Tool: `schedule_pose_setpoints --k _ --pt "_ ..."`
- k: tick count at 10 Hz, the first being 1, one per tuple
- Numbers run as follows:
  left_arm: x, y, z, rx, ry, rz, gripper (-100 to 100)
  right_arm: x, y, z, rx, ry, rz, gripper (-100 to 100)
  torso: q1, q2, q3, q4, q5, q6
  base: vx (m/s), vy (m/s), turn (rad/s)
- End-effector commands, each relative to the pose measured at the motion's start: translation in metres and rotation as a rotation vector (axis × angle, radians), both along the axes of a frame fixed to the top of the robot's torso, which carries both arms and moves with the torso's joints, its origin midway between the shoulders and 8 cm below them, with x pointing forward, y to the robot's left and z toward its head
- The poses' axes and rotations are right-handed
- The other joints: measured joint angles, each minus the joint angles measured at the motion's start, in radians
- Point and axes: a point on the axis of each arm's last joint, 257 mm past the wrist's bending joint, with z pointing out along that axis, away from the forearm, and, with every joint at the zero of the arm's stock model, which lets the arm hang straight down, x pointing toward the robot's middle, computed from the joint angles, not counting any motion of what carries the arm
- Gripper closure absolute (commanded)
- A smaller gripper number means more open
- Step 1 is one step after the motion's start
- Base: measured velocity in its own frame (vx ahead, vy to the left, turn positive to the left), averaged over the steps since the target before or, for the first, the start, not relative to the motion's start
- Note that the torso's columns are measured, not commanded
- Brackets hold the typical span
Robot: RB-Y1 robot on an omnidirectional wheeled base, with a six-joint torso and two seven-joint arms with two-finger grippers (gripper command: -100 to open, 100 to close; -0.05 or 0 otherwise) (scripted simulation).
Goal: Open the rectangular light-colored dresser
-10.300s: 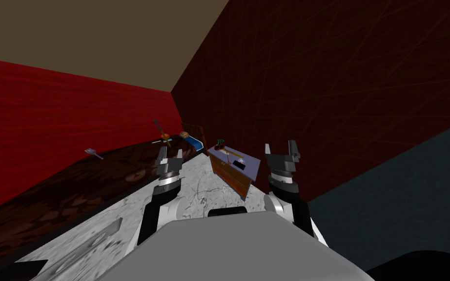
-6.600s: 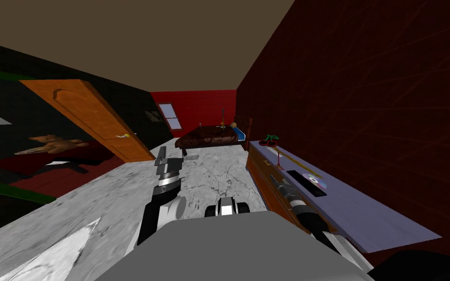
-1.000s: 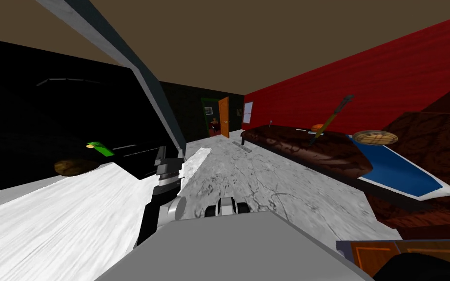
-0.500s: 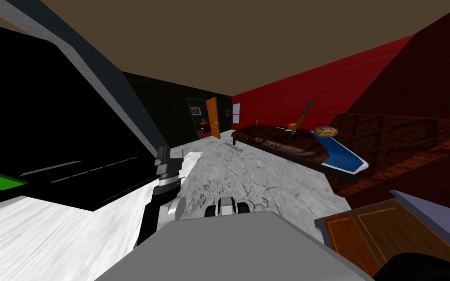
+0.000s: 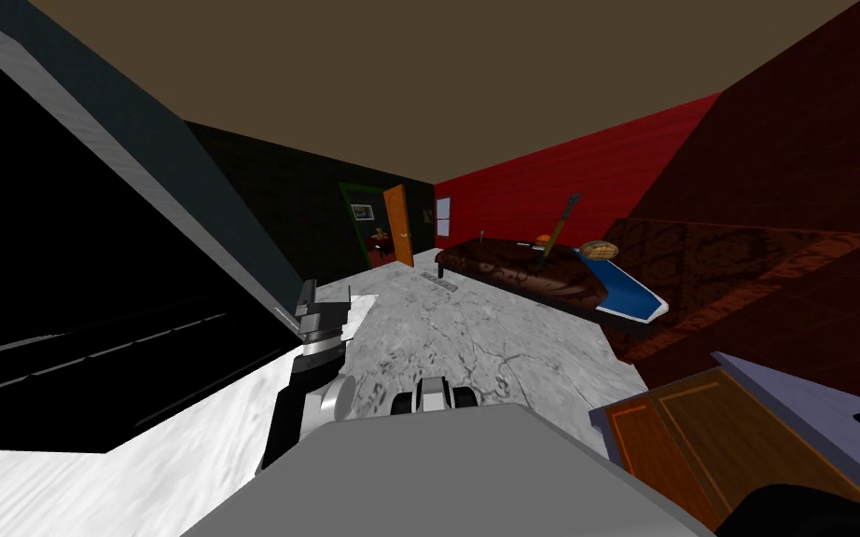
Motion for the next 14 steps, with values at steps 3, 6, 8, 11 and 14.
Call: schedule_pose_setpoints --k 3,6,8,11,14 --pt "0.000 0.000 0.000 0.000 0.000 0.000 0 -0.036 0.023 -0.006 0.082 0.090 0.062 -100 0.005 -0.001 -0.001 0.000 0.001 0.000 0.096 -0.083 0.017" --pt "0.000 0.000 0.000 0.000 0.000 0.000 0 -0.061 0.039 -0.009 0.139 0.142 0.092 -100 0.004 0.001 0.001 0.000 0.001 0.000 0.080 -0.071 0.017" --pt "0.000 0.000 0.000 0.000 0.000 0.000 0 -0.078 0.050 -0.010 0.178 0.174 0.109 -100 0.003 0.000 0.000 0.000 0.001 0.000 0.084 -0.075 0.017" --pt "0.000 0.000 0.000 0.000 0.000 0.000 0 -0.101 0.067 -0.011 0.234 0.215 0.128 -100 0.002 0.000 0.000 0.000 0.000 -0.001 0.083 -0.071 0.010" --pt "0.000 0.000 0.000 0.000 0.000 0.000 0 -0.128 0.088 -0.010 0.299 0.259 0.144 -100 0.000 0.000 0.001 0.001 -0.001 -0.001 0.076 -0.070 0.019"
